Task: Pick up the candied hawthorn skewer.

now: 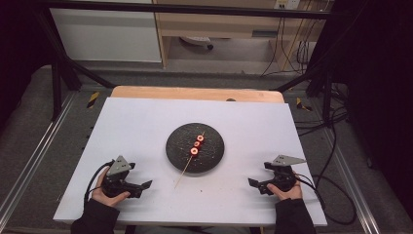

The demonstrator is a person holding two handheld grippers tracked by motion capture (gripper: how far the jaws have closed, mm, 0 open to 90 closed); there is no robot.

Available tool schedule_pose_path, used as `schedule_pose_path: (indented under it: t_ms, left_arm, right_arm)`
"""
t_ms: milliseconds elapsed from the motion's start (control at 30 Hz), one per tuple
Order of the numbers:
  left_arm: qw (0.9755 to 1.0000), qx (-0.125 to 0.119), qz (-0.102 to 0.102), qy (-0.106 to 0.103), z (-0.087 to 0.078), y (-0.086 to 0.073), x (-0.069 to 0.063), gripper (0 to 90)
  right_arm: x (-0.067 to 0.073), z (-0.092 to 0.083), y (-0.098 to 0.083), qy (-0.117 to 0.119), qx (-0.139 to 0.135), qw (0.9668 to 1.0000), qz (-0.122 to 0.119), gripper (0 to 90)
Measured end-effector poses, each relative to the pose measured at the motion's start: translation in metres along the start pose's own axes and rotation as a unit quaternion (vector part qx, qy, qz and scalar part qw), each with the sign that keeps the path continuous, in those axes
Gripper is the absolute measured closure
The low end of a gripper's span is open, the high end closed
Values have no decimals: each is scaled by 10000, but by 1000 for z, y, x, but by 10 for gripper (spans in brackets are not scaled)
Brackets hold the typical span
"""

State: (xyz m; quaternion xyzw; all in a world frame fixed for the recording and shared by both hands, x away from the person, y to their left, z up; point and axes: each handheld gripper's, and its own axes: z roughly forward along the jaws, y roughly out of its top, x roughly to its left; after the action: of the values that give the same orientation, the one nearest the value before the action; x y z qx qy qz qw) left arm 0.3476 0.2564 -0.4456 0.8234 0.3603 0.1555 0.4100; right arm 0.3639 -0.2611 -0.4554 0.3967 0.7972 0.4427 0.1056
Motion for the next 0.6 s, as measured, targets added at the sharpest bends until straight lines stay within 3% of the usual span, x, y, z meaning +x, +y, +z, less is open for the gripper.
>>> schedule_pose_path:
  t_ms: [600]
  left_arm:
    - [9999, 99, -32, 9, 11, 29, -20, 56]
  right_arm:
    - [0, 1, 1, -21, 32, 10000, 4, 7]
